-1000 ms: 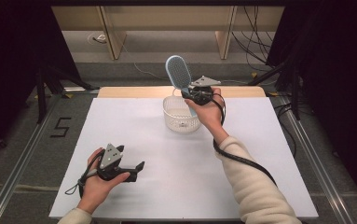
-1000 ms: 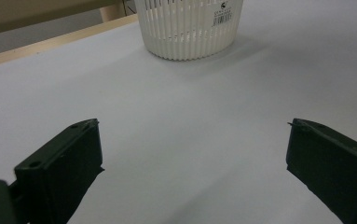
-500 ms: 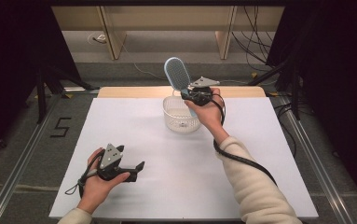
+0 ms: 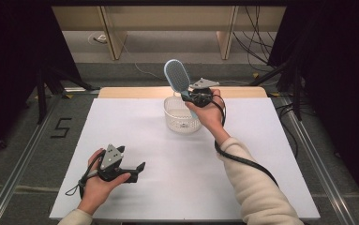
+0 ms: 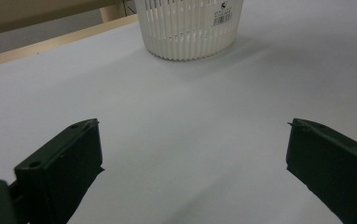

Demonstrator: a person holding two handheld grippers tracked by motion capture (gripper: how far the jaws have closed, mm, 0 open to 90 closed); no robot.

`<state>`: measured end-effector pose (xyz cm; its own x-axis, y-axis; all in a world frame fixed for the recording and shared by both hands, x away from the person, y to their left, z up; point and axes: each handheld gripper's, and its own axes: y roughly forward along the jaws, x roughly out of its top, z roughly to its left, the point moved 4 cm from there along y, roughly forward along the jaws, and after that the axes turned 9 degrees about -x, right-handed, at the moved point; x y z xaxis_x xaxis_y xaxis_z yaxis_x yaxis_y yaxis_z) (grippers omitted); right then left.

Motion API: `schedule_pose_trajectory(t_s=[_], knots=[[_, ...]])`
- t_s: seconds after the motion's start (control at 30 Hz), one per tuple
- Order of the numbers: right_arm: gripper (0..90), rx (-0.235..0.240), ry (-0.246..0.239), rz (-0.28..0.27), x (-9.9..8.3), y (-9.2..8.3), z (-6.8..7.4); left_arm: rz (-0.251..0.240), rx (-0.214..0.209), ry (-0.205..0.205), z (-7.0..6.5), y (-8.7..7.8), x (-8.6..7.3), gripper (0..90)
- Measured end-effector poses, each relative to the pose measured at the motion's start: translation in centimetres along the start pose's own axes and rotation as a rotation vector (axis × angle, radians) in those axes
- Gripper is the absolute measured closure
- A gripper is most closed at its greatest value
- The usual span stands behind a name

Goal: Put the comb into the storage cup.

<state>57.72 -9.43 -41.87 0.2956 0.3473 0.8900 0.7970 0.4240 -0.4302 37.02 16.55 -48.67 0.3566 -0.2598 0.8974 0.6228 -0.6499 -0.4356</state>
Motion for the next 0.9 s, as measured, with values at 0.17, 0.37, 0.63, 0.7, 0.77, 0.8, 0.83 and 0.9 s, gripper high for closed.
schedule_pose_trajectory(t_s=[0.17, 0.37, 0.63, 0.7, 0.77, 0.8, 0.83, 0.9], knots=[[70.7, 0.007, -0.013, 0.004, -0.05, 0.08, 0.12, 0.001, 0.000, 0.000, 0.00, -0.01, -0.01, 3.0], [70.7, 0.018, -0.023, 0.009, -0.11, 0.15, 0.21, 0.002, 0.000, 0.000, 0.00, 0.00, -0.01, 3.0], [70.7, 0.035, -0.040, 0.014, -0.11, 0.17, 0.30, 0.002, -0.001, -0.001, 0.01, 0.02, -0.02, 3.0], [70.7, 0.041, -0.047, 0.017, -0.12, 0.17, 0.34, 0.005, -0.002, -0.001, 0.01, 0.02, -0.03, 3.0], [70.6, 0.042, -0.051, 0.019, -0.17, 0.18, 0.37, 0.005, -0.002, -0.001, 0.00, 0.02, -0.04, 3.1], [70.7, 0.044, -0.052, 0.021, -0.20, 0.19, 0.37, 0.004, -0.002, -0.001, 0.00, 0.03, -0.04, 3.1], [70.6, 0.047, -0.053, 0.021, -0.22, 0.22, 0.37, 0.005, -0.003, -0.001, 0.00, 0.02, -0.03, 3.0], [70.6, 0.052, -0.060, 0.024, -0.26, 0.25, 0.37, 0.005, -0.003, -0.001, 0.01, 0.03, -0.05, 3.1]])
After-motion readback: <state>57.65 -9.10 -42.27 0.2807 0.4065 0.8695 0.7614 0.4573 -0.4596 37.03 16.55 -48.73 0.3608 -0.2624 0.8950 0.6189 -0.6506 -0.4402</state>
